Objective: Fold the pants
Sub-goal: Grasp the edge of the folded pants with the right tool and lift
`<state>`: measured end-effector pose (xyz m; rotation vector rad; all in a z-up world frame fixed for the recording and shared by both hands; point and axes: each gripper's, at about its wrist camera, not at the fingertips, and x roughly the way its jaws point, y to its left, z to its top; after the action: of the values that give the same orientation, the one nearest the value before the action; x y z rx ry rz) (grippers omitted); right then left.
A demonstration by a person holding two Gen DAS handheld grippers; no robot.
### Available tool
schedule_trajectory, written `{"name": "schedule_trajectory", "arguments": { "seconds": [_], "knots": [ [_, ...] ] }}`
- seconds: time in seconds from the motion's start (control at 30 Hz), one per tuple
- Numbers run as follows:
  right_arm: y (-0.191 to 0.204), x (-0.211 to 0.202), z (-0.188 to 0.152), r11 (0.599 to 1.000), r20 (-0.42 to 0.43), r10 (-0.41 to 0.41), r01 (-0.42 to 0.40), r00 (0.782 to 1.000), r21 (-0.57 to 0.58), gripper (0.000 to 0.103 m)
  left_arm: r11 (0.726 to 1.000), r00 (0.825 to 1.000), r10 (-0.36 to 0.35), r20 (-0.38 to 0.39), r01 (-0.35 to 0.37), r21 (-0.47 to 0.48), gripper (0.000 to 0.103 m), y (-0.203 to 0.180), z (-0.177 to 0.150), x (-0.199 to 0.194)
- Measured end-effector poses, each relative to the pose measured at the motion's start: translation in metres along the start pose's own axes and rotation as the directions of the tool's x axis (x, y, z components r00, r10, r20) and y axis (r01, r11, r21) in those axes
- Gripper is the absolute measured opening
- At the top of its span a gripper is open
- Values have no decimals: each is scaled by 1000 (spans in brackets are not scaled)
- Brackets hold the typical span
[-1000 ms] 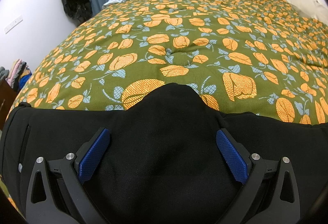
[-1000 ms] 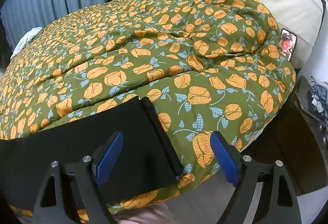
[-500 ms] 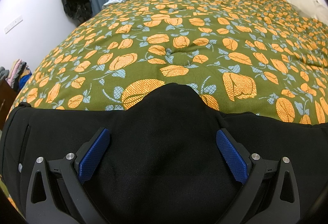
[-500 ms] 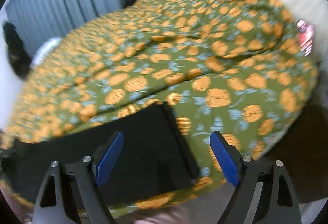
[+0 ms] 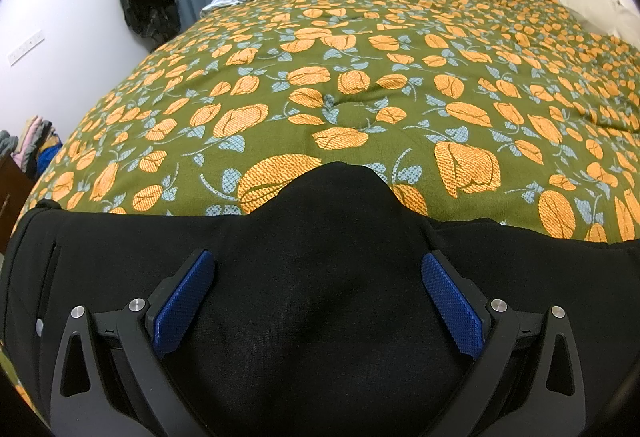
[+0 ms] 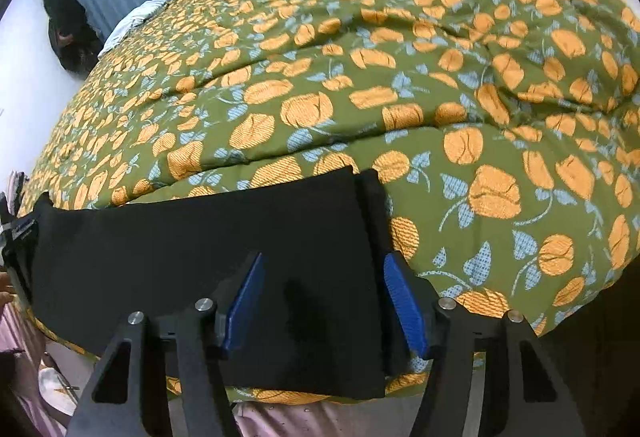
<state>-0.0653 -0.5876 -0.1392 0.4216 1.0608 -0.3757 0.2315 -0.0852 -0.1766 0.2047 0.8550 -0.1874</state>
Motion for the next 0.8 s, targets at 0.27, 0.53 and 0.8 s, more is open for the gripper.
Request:
{"name": "schedule_trajectory", "arguments": {
  "seconds": [0.27, 0.53, 0.8],
  "knots": [
    [7, 4, 0, 995, -47, -73, 70, 996, -66, 12, 1000, 1000, 2, 0, -2, 1, 103, 1, 0, 0],
    [-6, 13, -6, 995, -44, -98, 97, 994, -12, 18, 1000, 1000, 23, 1, -23, 5, 103, -1, -1, 2],
    [-25, 23, 4, 998, -80, -31, 35, 996, 54, 69, 1000, 1000, 23, 2, -23, 5, 103, -1, 0, 2]
  ]
}}
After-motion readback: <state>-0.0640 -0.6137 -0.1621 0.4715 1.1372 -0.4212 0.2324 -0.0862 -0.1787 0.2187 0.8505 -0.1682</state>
